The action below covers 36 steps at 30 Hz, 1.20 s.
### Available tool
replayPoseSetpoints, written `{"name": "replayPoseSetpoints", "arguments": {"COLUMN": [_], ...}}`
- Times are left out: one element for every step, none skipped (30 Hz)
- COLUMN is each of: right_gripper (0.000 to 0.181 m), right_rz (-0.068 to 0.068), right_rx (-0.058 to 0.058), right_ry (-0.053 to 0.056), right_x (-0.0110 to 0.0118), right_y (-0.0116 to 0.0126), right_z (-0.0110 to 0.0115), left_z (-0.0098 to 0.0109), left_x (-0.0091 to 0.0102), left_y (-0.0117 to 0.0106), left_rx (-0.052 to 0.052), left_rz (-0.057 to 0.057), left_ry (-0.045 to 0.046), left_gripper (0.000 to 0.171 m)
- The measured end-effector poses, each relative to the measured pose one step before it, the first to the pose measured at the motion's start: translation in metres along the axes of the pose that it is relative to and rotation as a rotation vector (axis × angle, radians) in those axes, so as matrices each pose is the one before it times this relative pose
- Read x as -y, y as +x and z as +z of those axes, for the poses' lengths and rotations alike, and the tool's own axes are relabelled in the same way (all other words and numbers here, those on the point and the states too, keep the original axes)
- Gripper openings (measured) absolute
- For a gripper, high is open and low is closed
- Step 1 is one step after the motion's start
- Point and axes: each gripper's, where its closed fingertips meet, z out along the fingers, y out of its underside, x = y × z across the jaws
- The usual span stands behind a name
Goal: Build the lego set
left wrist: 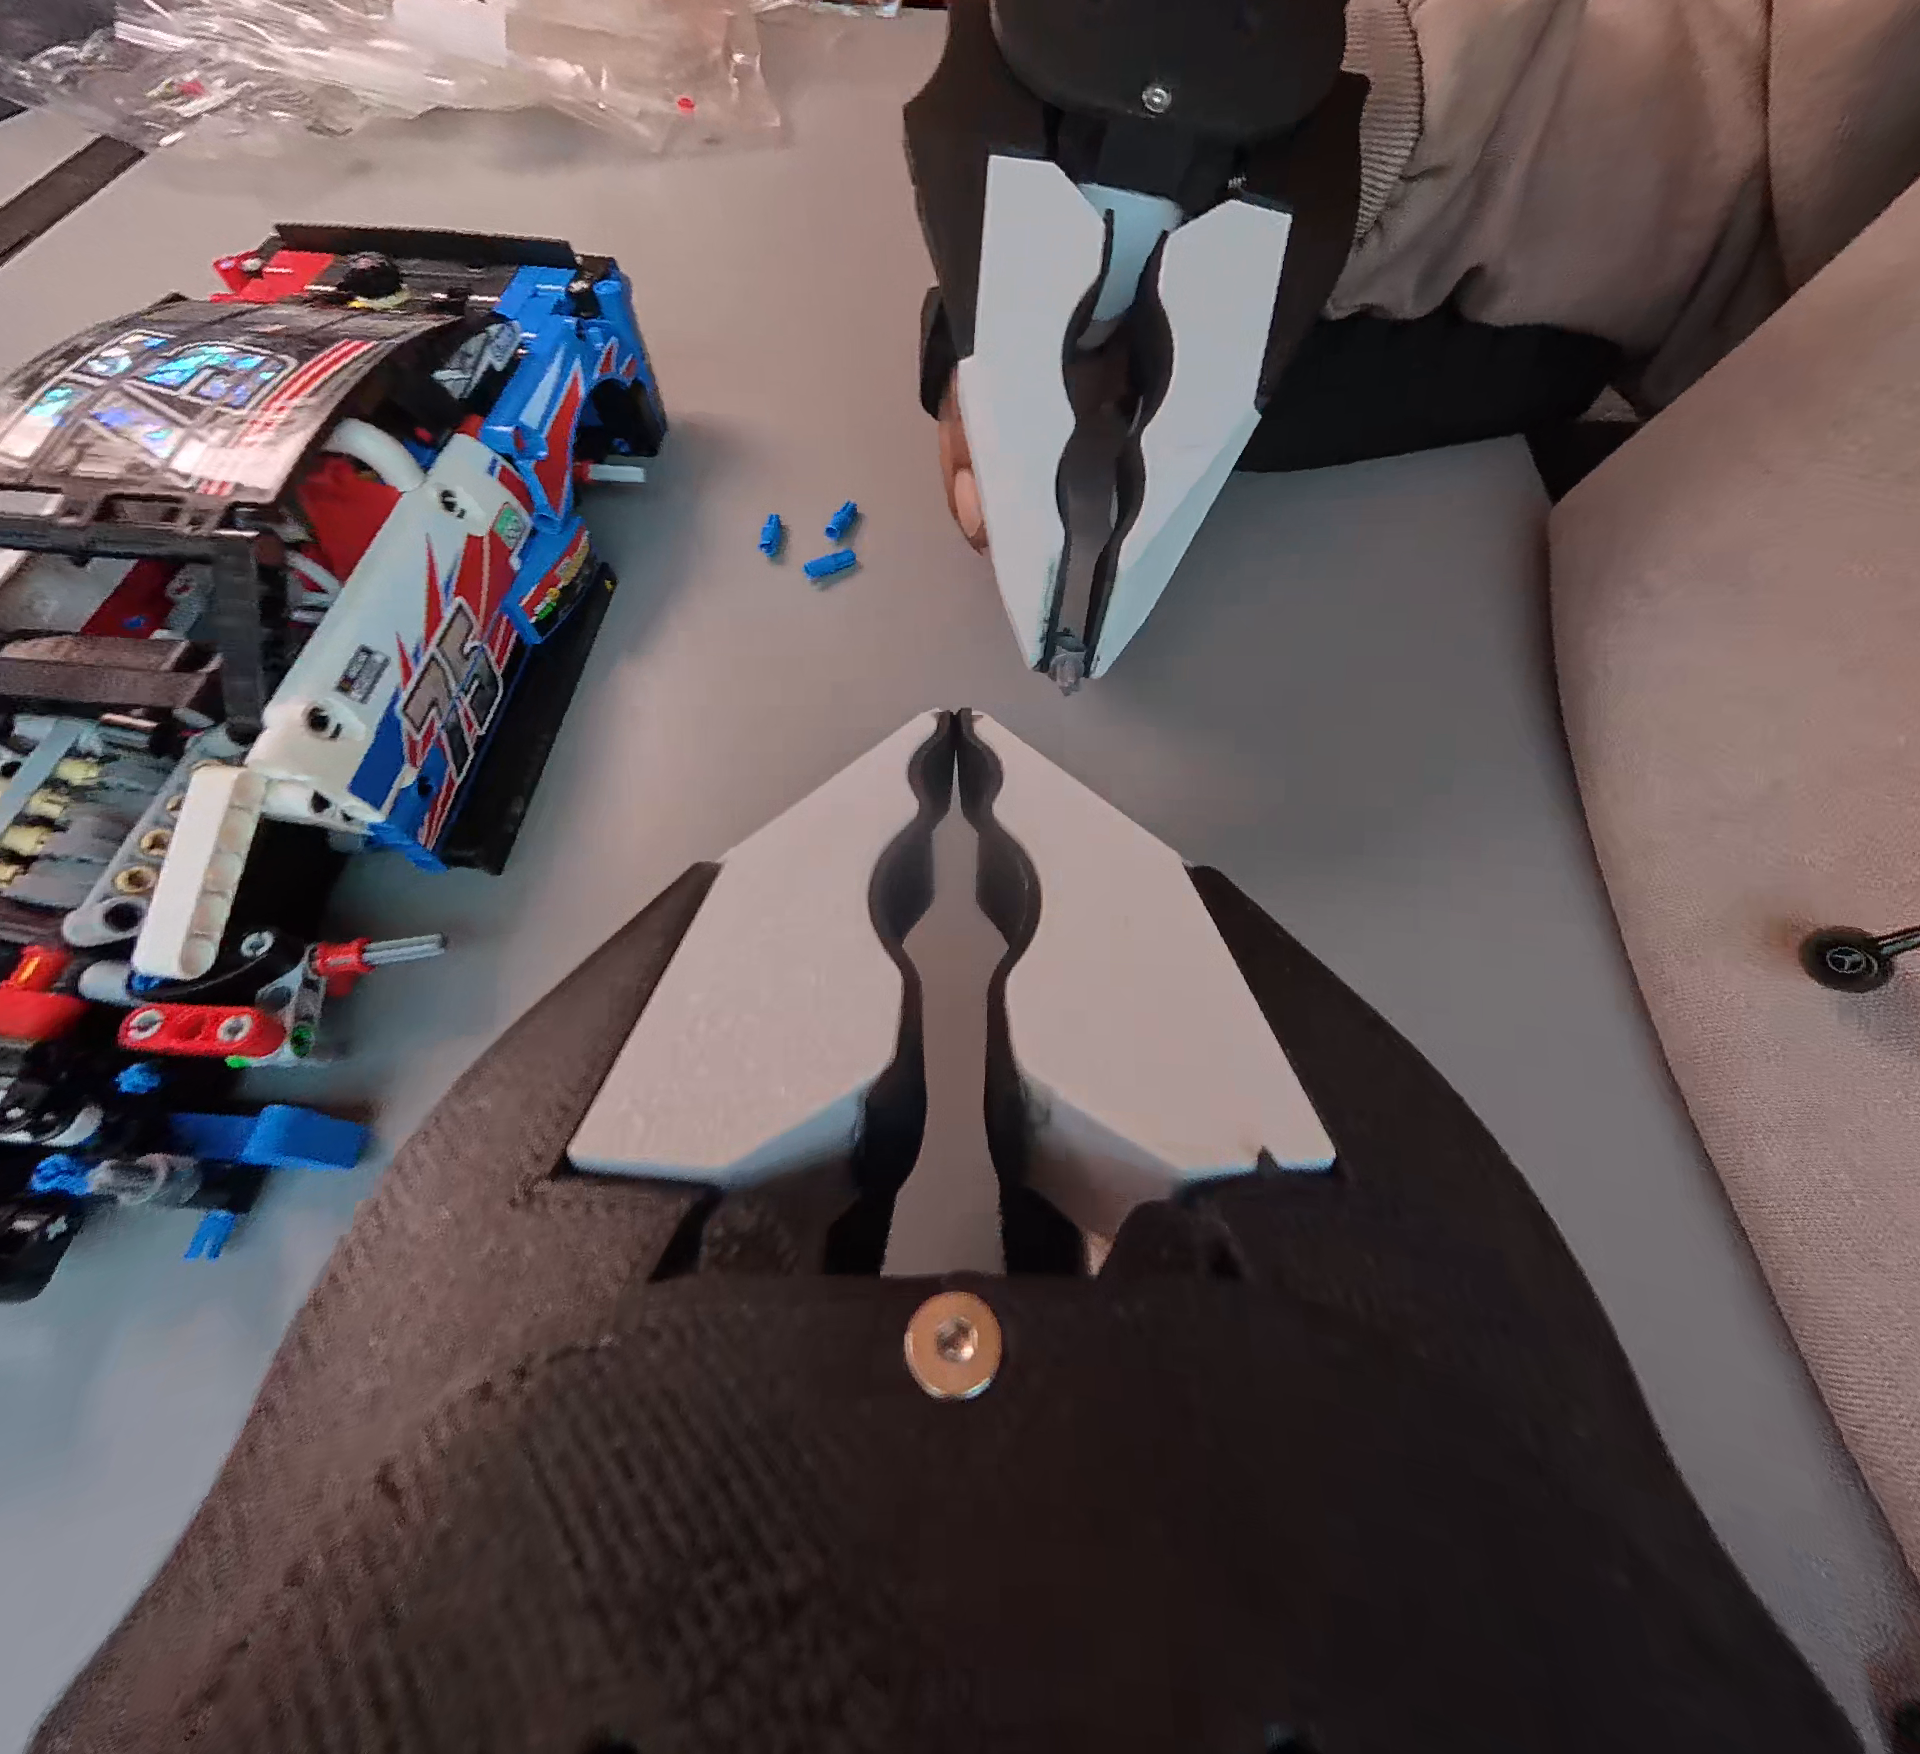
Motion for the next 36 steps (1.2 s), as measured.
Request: {"name": "replayPoseSetpoints", "arguments": {"right_gripper": [0.005, 0.005, 0.005, 0.005, 0.005, 0.005, 0.005, 0.005, 0.005, 0.005, 0.005, 0.005, 0.005, 0.005, 0.005, 0.005, 0.005, 0.005, 0.005, 0.005, 0.005, 0.005, 0.005, 0.005, 0.005, 0.005, 0.005, 0.005, 0.005, 0.005, 0.005, 0.005, 0.005, 0.005, 0.005, 0.005], "right_rz": [0.0001, -0.0015, -0.0012, -0.0010, -0.0019, -0.0003, 0.0016, 0.0024, 0.0028, 0.0028, 0.0032, 0.0030, 0.0015, -0.0004, -0.0013, -0.0019, -0.0033, -0.0033, -0.0025, -0.0012, -0.0023, -0.0037, -0.0027, -0.0006, 0.0008, 0.0008, 0.0011, 0.0031, 0.0043, 0.0038, 0.0035, 0.0041, 0.0041, 0.0042, 0.0054, 0.0054], "right_rx": [-0.0052, -0.0039, -0.0048, -0.0047, -0.0018, -0.0007, 0.0006, 0.0001, -0.0014, -0.0031, -0.0033, -0.0021, -0.0023, -0.0030, -0.0030, -0.0030, -0.0031, -0.0035, -0.0020, -0.0020, -0.0033, -0.0034, -0.0031, -0.0029, -0.0031, -0.0050, -0.0068, -0.0068, -0.0072, -0.0067, -0.0058, -0.0041, -0.0022, -0.0031, -0.0053, -0.0056], "right_ry": [-0.0030, -0.0026, -0.0022, -0.0038, -0.0031, 0.0001, 0.0013, 0.0019, 0.0009, 0.0007, 0.0000, -0.0005, -0.0003, -0.0004, -0.0012, -0.0021, -0.0025, -0.0024, -0.0016, -0.0023, -0.0036, -0.0031, -0.0012, 0.0024, 0.0042, 0.0043, 0.0042, 0.0043, 0.0051, 0.0047, 0.0045, 0.0052, 0.0052, 0.0056, 0.0042, 0.0015], "right_x": [-0.00051, -0.00021, -0.00024, -0.00053, -0.00038, 0.00004, 0.00020, 0.00011, -0.00007, -0.00024, -0.00030, -0.00040, -0.00018, 0.00000, 0.00002, 0.00005, 0.00003, 0.00013, 0.00014, 0.00015, -0.00010, 0.00000, 0.00038, 0.00088, 0.00109, 0.00110, 0.00097, 0.00076, 0.00087, 0.00080, 0.00079, 0.00092, 0.00094, 0.00102, 0.00081, 0.00013], "right_y": [0.00086, 0.00046, 0.00056, 0.00057, 0.00015, 0.00019, 0.00001, 0.00015, 0.00042, 0.00071, 0.00094, 0.00072, 0.00060, 0.00058, 0.00056, 0.00044, 0.00046, 0.00037, 0.00023, 0.00019, 0.00026, 0.00026, 0.00010, 0.00014, 0.00034, 0.00078, 0.00110, 0.00134, 0.00150, 0.00138, 0.00130, 0.00110, 0.00082, 0.00099, 0.00132, 0.00152], "right_z": [-0.00032, -0.00037, -0.00029, -0.00011, -0.00001, 0.00007, 0.00018, 0.00016, 0.00005, 0.00003, -0.00010, -0.00021, -0.00033, -0.00048, -0.00036, -0.00020, -0.00001, 0.00010, 0.00022, 0.00036, 0.00047, 0.00031, 0.00003, -0.00021, -0.00045, -0.00059, -0.00077, -0.00099, -0.00108, -0.00100, -0.00076, -0.00064, -0.00022, -0.00011, -0.00001, -0.00007], "left_z": [-0.00323, -0.00303, -0.00261, -0.00200, -0.00180, -0.00237, -0.00388, -0.00602, -0.00839, -0.01016, -0.01135, -0.01145, -0.01041, -0.00842, -0.00577, -0.00301, -0.00068, 0.00106, 0.00238, 0.00339, 0.00395, 0.00408, 0.00422, 0.00450, 0.00472, 0.00469, 0.00402, 0.00153, 0.00053, -0.00002, 0.00018, 0.00048, 0.00134, 0.00246, 0.00373, 0.00532], "left_x": [0.00097, 0.00172, 0.00182, 0.00135, 0.00070, 0.00099, 0.00184, 0.00347, 0.00466, 0.00374, 0.00102, -0.00165, -0.00493, -0.00871, -0.01197, -0.01254, -0.01198, -0.01056, -0.00926, -0.00877, -0.00704, -0.00443, -0.00239, -0.00204, -0.00297, -0.00393, -0.00298, 0.00130, -0.00038, 0.00012, 0.00067, 0.00189, 0.00281, 0.00384, 0.00550, 0.00916], "left_y": [-0.00435, -0.00369, -0.00338, -0.00283, -0.00229, -0.00296, -0.00291, -0.00256, -0.00065, 0.00273, 0.00786, 0.01148, 0.01310, 0.01404, 0.01465, 0.01442, 0.01630, 0.01581, 0.01404, 0.01314, 0.01184, 0.00797, 0.00526, 0.00385, 0.00295, 0.00198, 0.00019, -0.00297, -0.00509, -0.00406, -0.00622, -0.01096, -0.01520, -0.01984, -0.02443, -0.02067], "left_rx": [0.0154, 0.0140, 0.0146, 0.0122, 0.0087, 0.0144, 0.0149, 0.0140, 0.0029, -0.0164, -0.0422, -0.0521, -0.0469, -0.0403, -0.0344, -0.0249, -0.0327, -0.0313, -0.0267, -0.0290, -0.0290, -0.0123, -0.0042, -0.0057, -0.0072, -0.0063, 0.0016, 0.0193, 0.0283, 0.0164, 0.0225, 0.0423, 0.0532, 0.0656, 0.0876, 0.0630], "left_rz": [-0.0051, -0.0023, -0.0022, -0.0008, 0.0039, 0.0085, 0.0154, 0.0182, 0.0209, 0.0180, 0.0147, 0.0138, 0.0117, 0.0040, -0.0029, -0.0025, 0.0004, -0.0013, -0.0032, -0.0039, -0.0008, 0.0058, 0.0093, 0.0071, 0.0072, 0.0085, 0.0076, 0.0081, 0.0024, -0.0042, -0.0127, -0.0240, -0.0469, -0.0757, -0.0945, -0.0980], "left_ry": [0.00765, 0.01052, 0.01041, 0.00741, 0.00156, 0.00038, -0.00004, 0.00217, 0.00588, -0.00142, -0.01606, -0.02358, -0.03340, -0.04889, -0.06341, -0.06312, -0.05603, -0.04902, -0.04485, -0.04565, -0.04149, -0.02992, -0.02108, -0.02061, -0.02624, -0.03188, -0.02501, 0.00247, -0.00939, -0.00695, -0.00153, 0.00795, 0.01510, 0.01716, 0.02170, 0.04245], "left_gripper": [0.000, 0.000, 0.000, 0.000, 0.000, 0.000, 0.000, 0.000, 0.000, 0.000, 0.000, 0.001, 0.002, 0.005, 0.008, 0.011, 0.013, 0.014, 0.016, 0.018, 0.020, 0.021, 0.022, 0.023, 0.023, 0.023, 0.023, 0.018, 0.011, 0.009, 0.006, 0.006, 0.006, 0.006, 0.006, 0.006]}}
